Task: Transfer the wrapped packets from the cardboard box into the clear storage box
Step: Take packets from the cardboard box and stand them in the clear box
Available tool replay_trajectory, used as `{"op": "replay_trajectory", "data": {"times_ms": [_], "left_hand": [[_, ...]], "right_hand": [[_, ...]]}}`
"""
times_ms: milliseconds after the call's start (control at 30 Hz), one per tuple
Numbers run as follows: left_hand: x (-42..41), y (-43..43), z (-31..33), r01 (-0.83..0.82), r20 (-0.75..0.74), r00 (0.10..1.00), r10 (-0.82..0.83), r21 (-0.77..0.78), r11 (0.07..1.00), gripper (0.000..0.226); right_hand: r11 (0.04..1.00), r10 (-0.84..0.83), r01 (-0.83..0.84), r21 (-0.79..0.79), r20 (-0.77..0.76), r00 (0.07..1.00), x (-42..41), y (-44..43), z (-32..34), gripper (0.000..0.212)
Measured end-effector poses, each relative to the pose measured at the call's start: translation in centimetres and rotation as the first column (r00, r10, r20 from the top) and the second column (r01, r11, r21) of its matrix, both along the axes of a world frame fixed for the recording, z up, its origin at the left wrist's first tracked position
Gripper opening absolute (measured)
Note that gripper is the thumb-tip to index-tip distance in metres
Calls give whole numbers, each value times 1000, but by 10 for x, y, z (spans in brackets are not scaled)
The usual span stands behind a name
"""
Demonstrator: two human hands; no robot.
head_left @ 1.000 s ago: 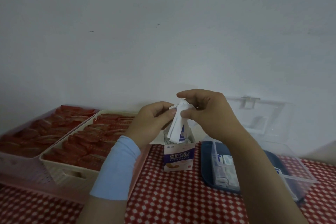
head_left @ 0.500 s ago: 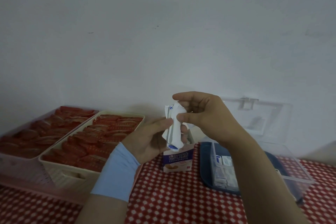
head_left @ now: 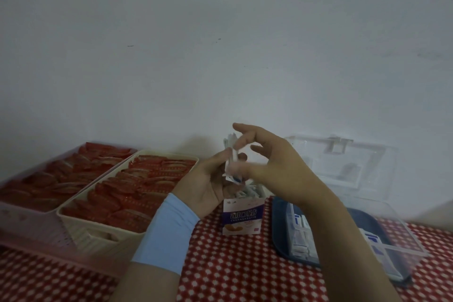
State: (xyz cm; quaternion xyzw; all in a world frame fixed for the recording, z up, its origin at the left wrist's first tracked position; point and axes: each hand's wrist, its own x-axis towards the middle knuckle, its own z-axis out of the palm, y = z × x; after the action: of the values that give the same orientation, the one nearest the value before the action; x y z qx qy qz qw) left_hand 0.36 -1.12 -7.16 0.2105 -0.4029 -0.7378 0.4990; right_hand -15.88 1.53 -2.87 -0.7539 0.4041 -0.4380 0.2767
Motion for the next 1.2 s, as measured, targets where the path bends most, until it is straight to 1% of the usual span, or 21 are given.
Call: {"op": "replay_trajectory", "data": {"times_ms": [67, 100, 133, 200, 267, 367, 533, 600, 700, 800, 867, 900, 933, 1000, 1033, 1067, 1133, 1167, 1200], "left_hand": [[1, 1, 1, 7, 6, 1000, -7, -5, 1000, 25], [1, 2, 1, 5, 18, 1000, -4, -10, 1000, 25], [1, 1, 0, -5, 32, 999, 5, -23, 1000, 26], [1, 1, -2, -32, 44, 998, 33, -44, 999, 27], [1, 0, -4, -30, 23, 999, 31, -44, 999, 28], [1, -2, -6, -24, 9, 1000, 25, -46, 999, 26], [-2, 0, -6, -20, 31, 999, 22, -58, 998, 26], [-5, 2, -5, -27, 41, 999, 29, -54, 998, 31], [-16, 6, -2, -33, 49, 998, 37, -74, 997, 37], [-28, 14, 1, 31, 63, 998, -24, -110, 993, 28], [-35, 19, 3, 43, 82, 996, -33, -115, 992, 27], [-39, 21, 4, 49, 95, 995, -38, -118, 992, 31], [-42, 22, 2, 67, 109, 993, -54, -127, 990, 36], [-51, 25, 0, 82, 140, 988, -67, -110, 991, 33], [-55, 27, -2, 83, 158, 985, -67, -96, 992, 31], [-60, 29, -3, 92, 179, 981, -75, -88, 992, 32], [-73, 36, 2, 141, 224, 968, -116, -96, 985, 37], [-79, 38, 5, 167, 248, 959, -136, -109, 980, 38], [-85, 39, 8, 187, 269, 951, -150, -119, 975, 39]], "right_hand": [[1000, -27, 24, -17, -203, 979, 0, 2, -1, 45], [999, -30, 21, -37, -263, 964, 1, 2, -1, 49], [998, -31, 15, -59, -291, 956, 3, 1, -3, 50], [996, -27, 5, -85, -271, 962, 4, -2, -6, 47], [995, -24, -2, -104, -250, 968, 5, -3, -6, 44], [991, -34, -1, -136, -260, 965, 4, -4, -6, 46], [992, -46, 18, -122, -233, 971, 2, -4, -6, 45], [997, -19, 2, -81, -202, 979, -2, -1, -6, 44], [999, -7, -3, -42, -242, 970, -10, 2, -1, 46], [997, -40, 21, -68, -300, 953, -20, 4, 1, 48], [999, -21, 11, -35, -319, 948, -30, 12, 2, 51], [1000, -3, 4, 4, -313, 950, -36, 16, 3, 50], [998, 19, -3, 57, -285, 958, -44, 18, 5, 45], [988, 35, -13, 153, -143, 989, -64, 23, 10, 32], [984, 13, 3, 179, -91, 996, -73, 22, 13, 31], [980, -18, 32, 197, -74, 997, -82, 22, 16, 38], [971, -44, 70, 229, -117, 992, -99, 24, 22, 55], [966, -32, 69, 249, -149, 988, -106, 25, 25, 55], [962, -14, 61, 267, -173, 985, -115, 27, 28, 47]]}}
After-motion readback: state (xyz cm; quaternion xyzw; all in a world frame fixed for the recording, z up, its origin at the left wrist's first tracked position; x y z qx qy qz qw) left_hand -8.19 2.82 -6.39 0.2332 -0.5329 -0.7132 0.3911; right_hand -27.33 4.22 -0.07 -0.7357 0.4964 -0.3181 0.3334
